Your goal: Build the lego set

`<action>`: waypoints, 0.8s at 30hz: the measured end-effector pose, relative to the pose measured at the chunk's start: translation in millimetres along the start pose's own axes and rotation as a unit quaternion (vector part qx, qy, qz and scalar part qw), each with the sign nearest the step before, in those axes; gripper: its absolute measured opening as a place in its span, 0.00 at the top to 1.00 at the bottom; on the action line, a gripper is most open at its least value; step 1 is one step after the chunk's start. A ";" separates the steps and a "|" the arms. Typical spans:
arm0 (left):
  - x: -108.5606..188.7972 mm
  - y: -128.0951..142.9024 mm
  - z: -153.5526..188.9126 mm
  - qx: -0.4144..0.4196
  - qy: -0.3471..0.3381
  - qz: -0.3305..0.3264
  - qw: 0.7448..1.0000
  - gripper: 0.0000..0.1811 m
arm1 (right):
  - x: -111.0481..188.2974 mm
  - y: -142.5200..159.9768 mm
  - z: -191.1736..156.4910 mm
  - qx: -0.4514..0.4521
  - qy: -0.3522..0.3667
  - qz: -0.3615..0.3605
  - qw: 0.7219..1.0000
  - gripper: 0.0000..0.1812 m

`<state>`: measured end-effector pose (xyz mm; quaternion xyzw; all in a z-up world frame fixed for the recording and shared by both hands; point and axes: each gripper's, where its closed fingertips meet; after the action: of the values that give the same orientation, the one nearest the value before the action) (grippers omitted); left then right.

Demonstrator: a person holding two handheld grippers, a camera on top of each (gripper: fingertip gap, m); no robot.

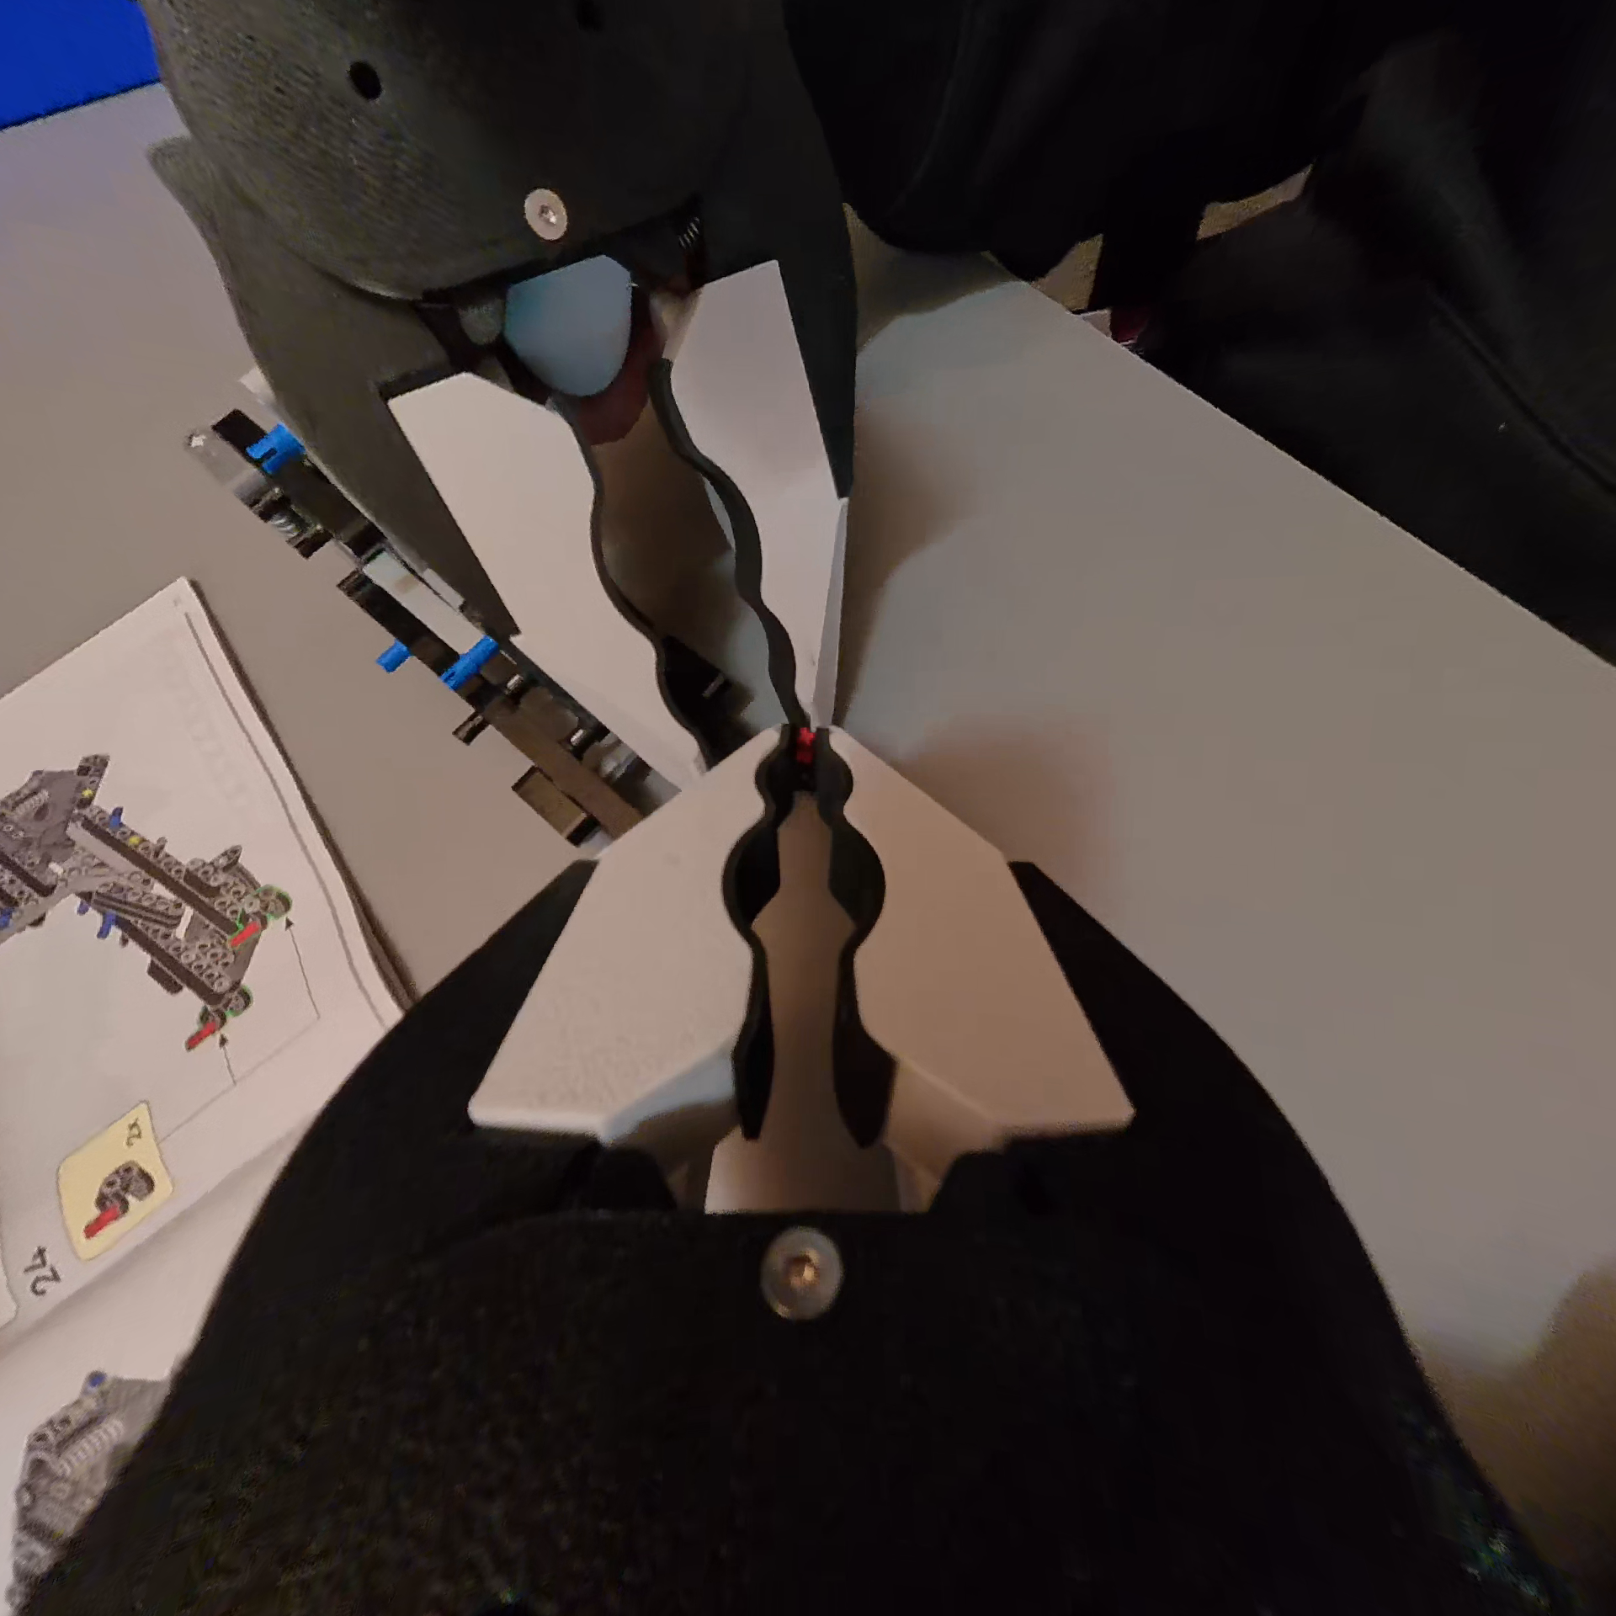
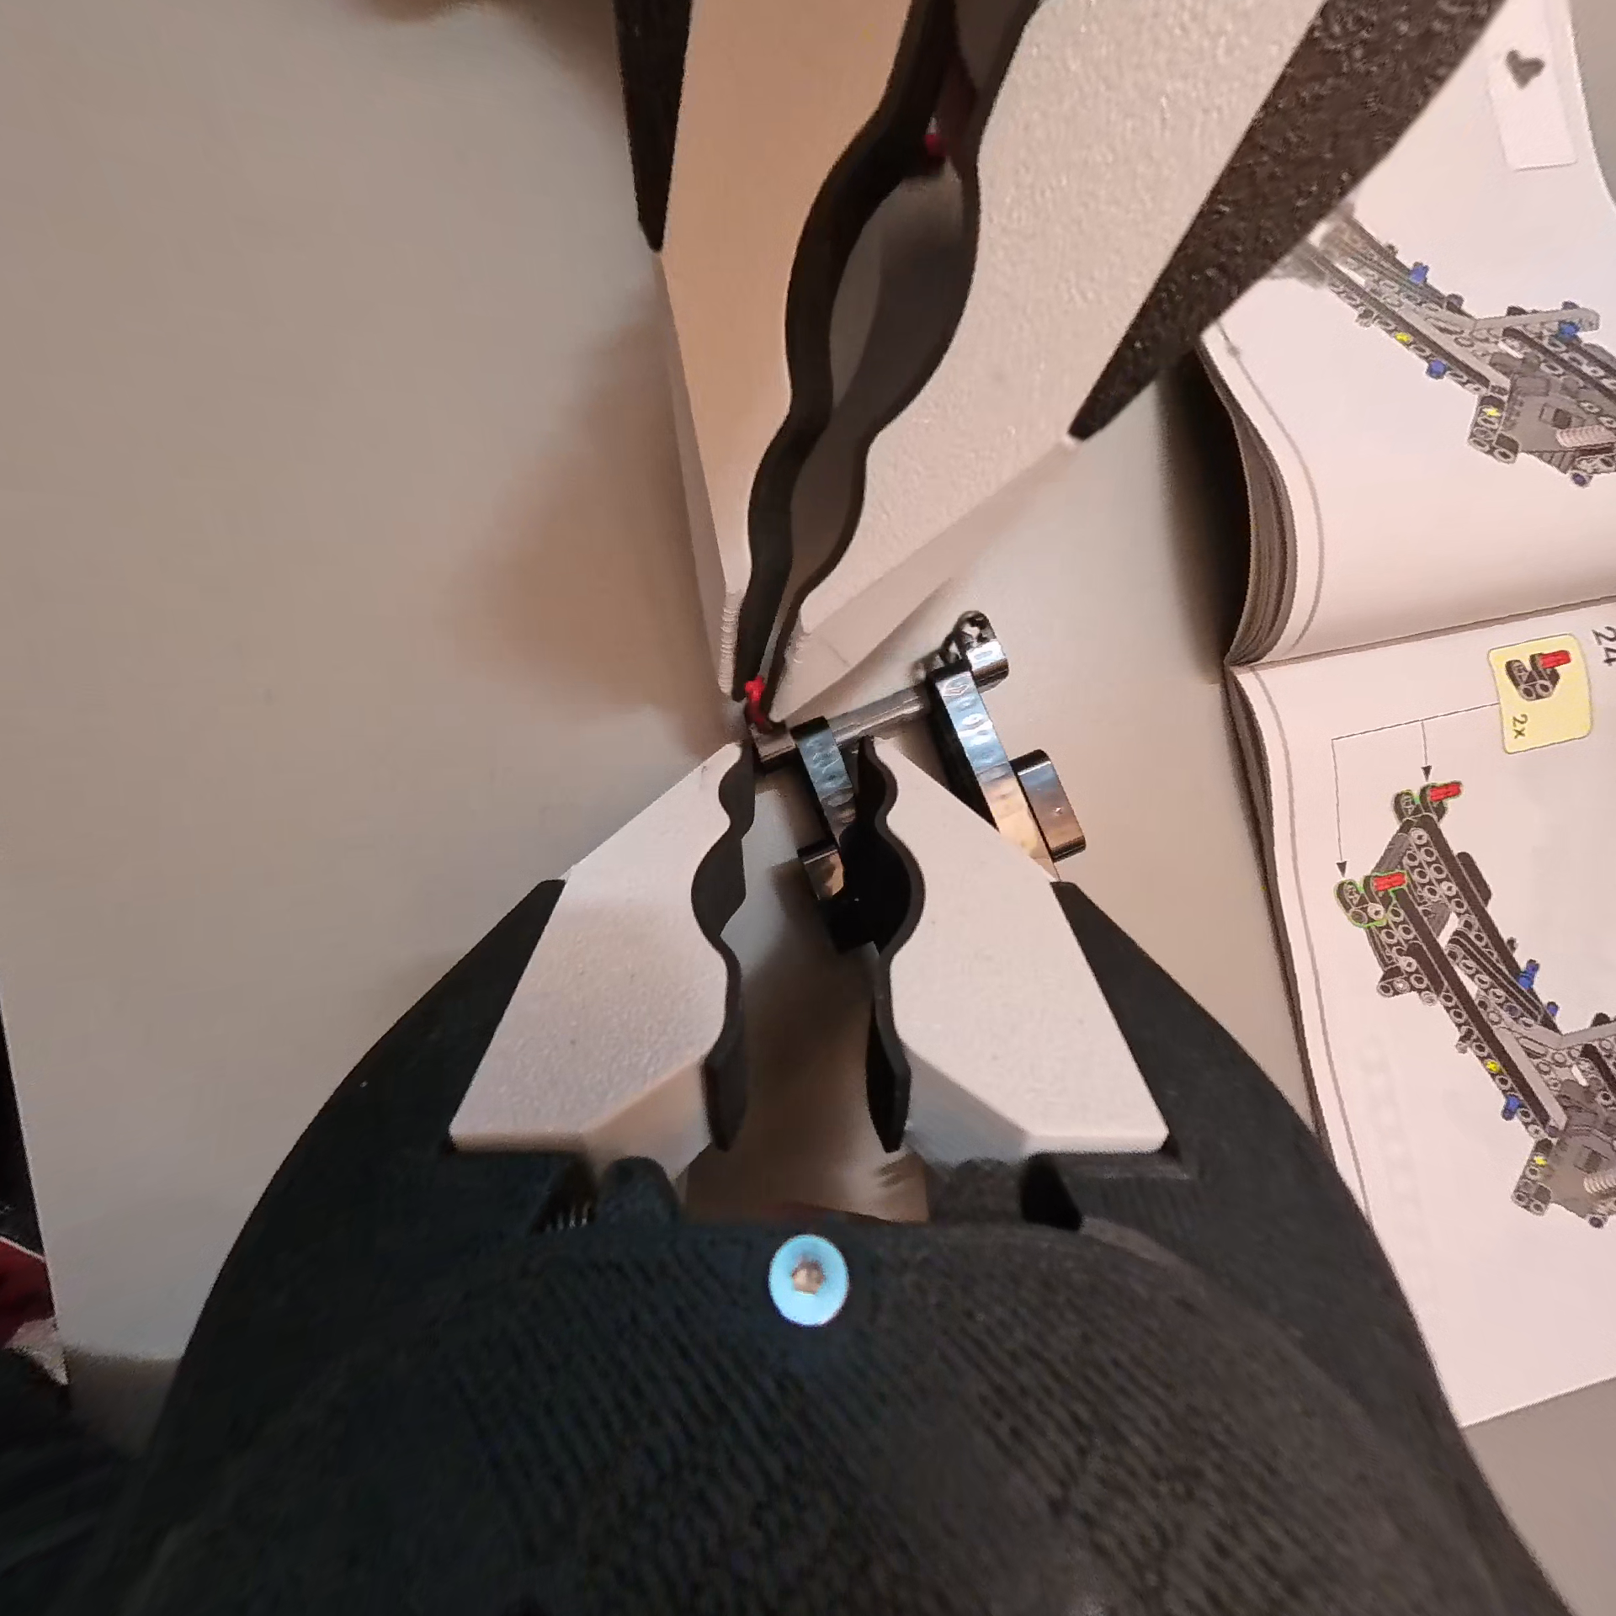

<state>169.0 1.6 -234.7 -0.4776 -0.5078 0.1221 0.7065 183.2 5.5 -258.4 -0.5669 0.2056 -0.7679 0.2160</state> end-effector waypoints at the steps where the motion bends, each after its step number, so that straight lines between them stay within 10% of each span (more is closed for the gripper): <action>1: -0.2 -0.2 0.1 0.006 -0.010 0.002 1.000 0.99 | 0.2 -0.1 0.0 0.000 0.001 0.001 1.000 0.88; 24: 0.1 3.5 -2.6 0.187 -0.178 -0.065 0.964 0.99 | -0.3 0.5 -0.2 -0.004 -0.006 -0.006 1.000 0.88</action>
<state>172.3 2.1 -237.6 -0.2739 -0.6231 0.2520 0.6879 183.1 5.3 -258.9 -0.5732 0.2040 -0.7652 0.2103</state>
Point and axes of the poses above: each gripper's, where its closed fingertips meet, x back along the fingers, y out of its underside, z = x × y across the jaws, and after that the axes turned 14 degrees about y, right-handed
